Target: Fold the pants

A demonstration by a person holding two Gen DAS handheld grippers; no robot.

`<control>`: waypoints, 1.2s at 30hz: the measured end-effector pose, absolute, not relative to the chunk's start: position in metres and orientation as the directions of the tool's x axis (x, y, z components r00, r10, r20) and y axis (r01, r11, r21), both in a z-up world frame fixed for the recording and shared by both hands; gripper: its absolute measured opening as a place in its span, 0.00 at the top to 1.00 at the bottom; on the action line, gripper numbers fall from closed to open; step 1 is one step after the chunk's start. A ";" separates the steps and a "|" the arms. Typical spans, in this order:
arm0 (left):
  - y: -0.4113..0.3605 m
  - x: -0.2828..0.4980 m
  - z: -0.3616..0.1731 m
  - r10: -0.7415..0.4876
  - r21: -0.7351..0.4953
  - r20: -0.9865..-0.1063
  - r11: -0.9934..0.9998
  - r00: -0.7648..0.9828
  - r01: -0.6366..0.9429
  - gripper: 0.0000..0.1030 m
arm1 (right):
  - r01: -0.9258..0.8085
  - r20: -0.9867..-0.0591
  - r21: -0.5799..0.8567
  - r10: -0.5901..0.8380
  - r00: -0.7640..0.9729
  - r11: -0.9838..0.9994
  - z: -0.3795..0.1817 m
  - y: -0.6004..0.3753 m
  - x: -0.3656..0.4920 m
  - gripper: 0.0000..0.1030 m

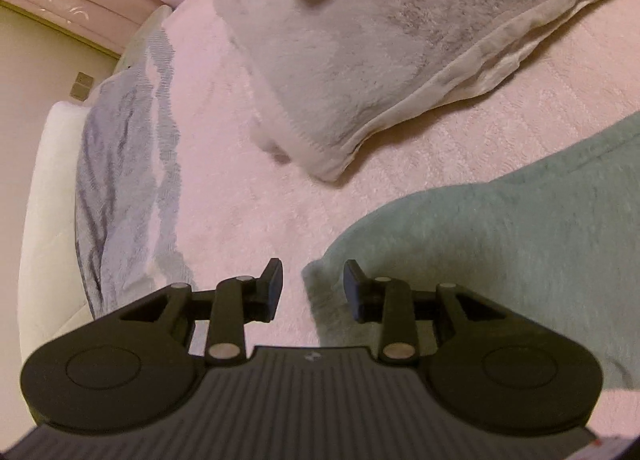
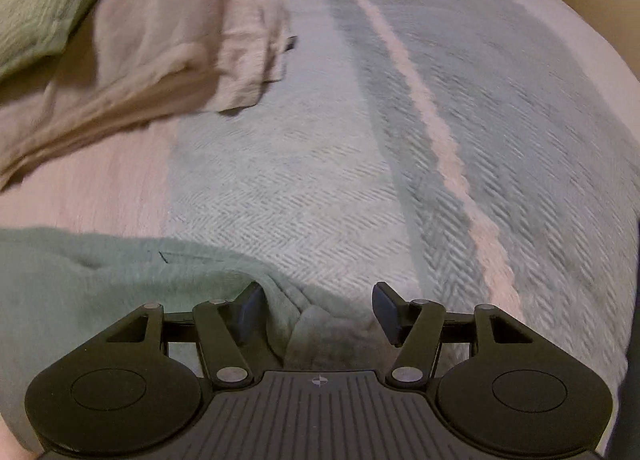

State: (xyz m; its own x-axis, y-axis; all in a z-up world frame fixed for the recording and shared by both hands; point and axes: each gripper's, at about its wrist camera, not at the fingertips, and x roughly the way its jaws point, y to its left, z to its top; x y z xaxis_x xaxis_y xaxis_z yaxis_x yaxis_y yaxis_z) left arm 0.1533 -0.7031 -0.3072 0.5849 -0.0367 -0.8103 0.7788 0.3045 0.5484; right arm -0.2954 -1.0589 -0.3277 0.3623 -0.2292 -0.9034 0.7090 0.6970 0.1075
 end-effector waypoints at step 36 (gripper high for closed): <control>-0.517 0.082 -0.446 -0.517 0.764 -0.644 -0.459 0.563 0.453 0.83 | 0.175 -0.831 -0.022 -0.115 0.544 0.984 -0.355 -0.637 -0.087 0.45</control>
